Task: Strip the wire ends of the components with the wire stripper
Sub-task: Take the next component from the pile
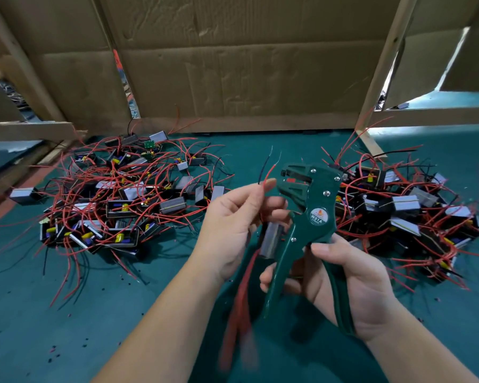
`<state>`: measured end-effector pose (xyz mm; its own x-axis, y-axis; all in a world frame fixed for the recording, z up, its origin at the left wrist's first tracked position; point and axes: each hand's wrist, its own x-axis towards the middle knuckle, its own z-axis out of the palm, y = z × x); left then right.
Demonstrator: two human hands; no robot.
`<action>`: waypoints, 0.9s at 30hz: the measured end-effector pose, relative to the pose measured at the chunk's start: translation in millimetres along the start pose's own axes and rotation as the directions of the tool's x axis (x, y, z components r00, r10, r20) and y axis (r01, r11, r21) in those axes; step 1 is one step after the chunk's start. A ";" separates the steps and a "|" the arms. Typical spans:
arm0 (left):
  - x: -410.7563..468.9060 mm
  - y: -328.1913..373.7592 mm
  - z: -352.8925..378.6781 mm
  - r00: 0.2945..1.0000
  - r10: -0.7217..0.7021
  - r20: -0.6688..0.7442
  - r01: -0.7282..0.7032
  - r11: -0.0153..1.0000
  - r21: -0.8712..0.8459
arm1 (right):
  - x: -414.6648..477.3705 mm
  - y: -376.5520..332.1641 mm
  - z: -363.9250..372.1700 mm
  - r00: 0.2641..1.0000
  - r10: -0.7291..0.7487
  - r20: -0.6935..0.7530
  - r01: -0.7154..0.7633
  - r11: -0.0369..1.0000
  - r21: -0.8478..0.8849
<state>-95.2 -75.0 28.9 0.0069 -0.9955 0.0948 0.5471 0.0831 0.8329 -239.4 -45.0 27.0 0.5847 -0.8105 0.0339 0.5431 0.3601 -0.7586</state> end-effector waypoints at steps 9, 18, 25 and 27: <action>-1.1 13.2 -19.9 0.974 0.197 -0.112 -0.140 0.912 0.386 | 0.8 -6.5 -5.6 0.997 0.000 -0.083 0.000 1.000 -0.001; -3.4 20.1 -23.9 0.963 0.267 -0.036 -0.217 0.846 0.487 | 0.0 -3.6 -2.8 0.979 0.202 -0.014 -0.202 0.979 -0.011; -8.7 24.6 -13.3 0.945 0.326 0.005 -0.275 0.790 0.548 | -3.0 -3.8 -1.8 0.980 0.184 0.079 -0.183 0.983 -0.016; -11.1 26.7 -10.8 0.935 0.353 0.027 -0.306 0.767 0.564 | -4.7 -3.9 -2.5 0.979 0.180 0.099 -0.176 0.983 -0.045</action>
<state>-71.7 -62.3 44.2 0.1771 -0.9005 0.3972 -0.0549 0.3940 0.9175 -245.7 -43.8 28.2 0.7296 -0.6828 -0.0384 0.4040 0.4757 -0.7813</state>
